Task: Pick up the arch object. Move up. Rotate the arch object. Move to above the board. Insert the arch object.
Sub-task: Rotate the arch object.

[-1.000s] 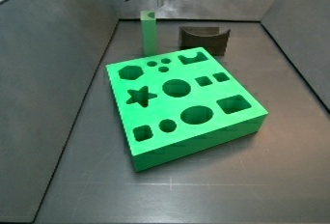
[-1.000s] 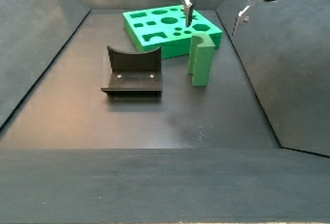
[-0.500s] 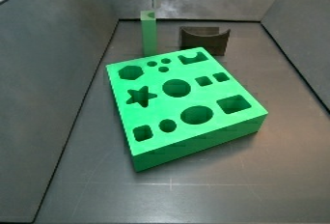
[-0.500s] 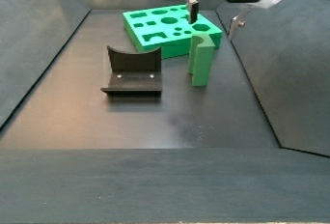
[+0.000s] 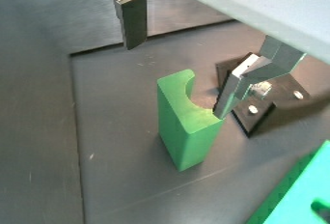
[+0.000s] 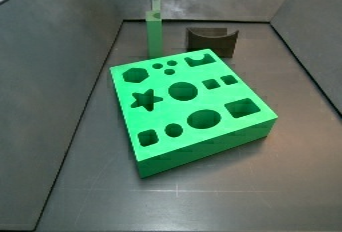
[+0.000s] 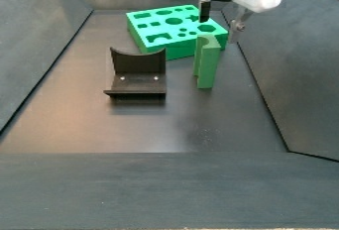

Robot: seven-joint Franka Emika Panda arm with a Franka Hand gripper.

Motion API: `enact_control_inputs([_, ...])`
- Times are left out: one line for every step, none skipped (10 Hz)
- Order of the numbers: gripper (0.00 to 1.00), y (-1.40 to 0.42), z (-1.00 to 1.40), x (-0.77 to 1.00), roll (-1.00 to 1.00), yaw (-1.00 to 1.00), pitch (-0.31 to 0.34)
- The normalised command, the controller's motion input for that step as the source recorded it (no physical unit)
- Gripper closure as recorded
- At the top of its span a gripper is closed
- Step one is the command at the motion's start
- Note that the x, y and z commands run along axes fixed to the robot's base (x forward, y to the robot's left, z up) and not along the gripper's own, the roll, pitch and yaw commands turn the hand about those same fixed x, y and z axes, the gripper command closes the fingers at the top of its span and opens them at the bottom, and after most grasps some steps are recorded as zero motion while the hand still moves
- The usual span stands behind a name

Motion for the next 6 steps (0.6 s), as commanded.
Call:
enact_control_inputs([0.0, 0.02, -0.03, 0.04, 0.05, -1.0, 0.018])
enact_control_inputs([0.0, 0.02, -0.03, 0.04, 0.06, -1.0, 0.02])
enact_control_inputs([0.0, 0.02, -0.03, 0.04, 0.07, -1.0, 0.027])
enact_control_inputs([0.0, 0.02, -0.03, 0.04, 0.08, -1.0, 0.031])
enact_control_inputs([0.0, 0.01, -0.03, 0.04, 0.08, -0.66, 0.03])
enact_control_inputs([0.0, 0.01, -0.03, 0.04, 0.07, -0.44, 0.029])
